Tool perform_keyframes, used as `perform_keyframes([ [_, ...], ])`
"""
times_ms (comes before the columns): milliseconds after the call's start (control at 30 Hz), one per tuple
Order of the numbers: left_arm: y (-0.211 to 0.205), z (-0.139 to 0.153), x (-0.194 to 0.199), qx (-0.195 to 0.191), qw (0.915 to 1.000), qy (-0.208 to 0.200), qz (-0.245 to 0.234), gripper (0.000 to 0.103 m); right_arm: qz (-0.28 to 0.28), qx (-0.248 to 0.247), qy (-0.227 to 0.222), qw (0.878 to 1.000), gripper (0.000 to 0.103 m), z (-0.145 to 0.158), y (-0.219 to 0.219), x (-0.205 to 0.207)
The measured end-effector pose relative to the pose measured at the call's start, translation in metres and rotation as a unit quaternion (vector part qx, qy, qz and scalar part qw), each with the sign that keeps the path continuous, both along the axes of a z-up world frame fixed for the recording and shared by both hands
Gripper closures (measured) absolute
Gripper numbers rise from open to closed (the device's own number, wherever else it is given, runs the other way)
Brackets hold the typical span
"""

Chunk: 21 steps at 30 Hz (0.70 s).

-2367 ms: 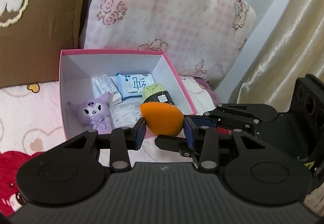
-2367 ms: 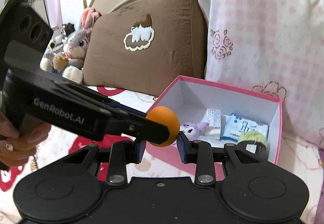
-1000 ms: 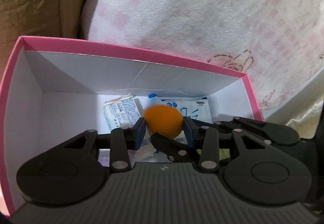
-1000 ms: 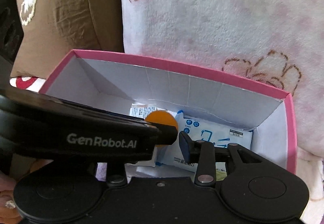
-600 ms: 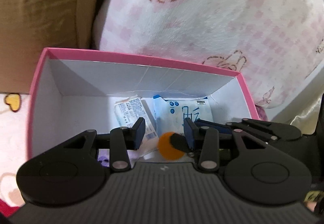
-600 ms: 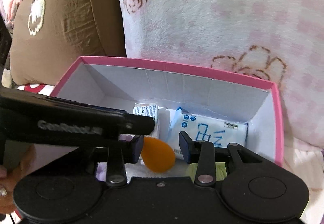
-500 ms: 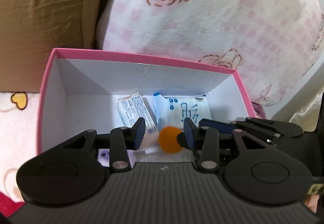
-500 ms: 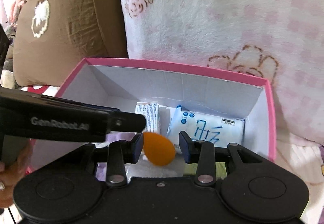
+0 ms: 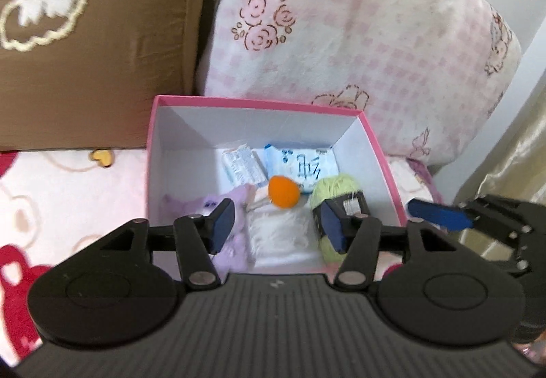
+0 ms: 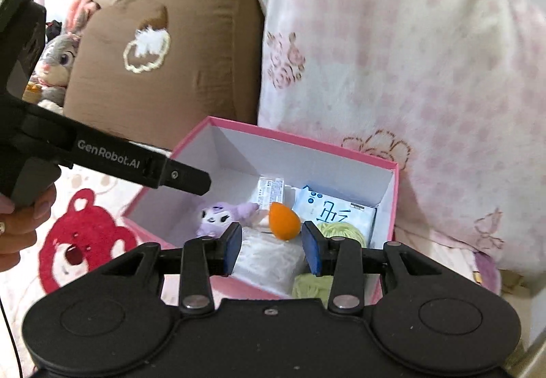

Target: Organize objects

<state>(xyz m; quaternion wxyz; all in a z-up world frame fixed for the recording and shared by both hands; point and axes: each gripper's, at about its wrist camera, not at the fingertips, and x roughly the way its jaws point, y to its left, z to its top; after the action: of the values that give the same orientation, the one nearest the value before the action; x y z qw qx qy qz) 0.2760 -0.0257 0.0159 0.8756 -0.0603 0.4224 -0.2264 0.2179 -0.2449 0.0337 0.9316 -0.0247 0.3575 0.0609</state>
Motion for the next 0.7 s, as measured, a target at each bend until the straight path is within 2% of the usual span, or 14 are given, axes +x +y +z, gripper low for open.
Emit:
perform_keyframes([
  [333, 0.022, 0.034, -0.072, 0.053, 0.9983, 0.021, 0.014, 0.047, -0.029, 0.01, -0.009, 1.0, 0.053, 0.045, 0.005, -0.067],
  [533, 0.028, 0.047, -0.105, 0.071, 0.9967, 0.03, 0.023, 0.045, -0.07, 0.03, -0.008, 0.997, 0.051, 0.05, 0.003, -0.099],
  [700, 0.035, 0.052, -0.127, 0.076, 0.9962, 0.032, 0.03, 0.042, -0.087, 0.04, -0.009, 0.995, 0.044, 0.052, -0.001, -0.123],
])
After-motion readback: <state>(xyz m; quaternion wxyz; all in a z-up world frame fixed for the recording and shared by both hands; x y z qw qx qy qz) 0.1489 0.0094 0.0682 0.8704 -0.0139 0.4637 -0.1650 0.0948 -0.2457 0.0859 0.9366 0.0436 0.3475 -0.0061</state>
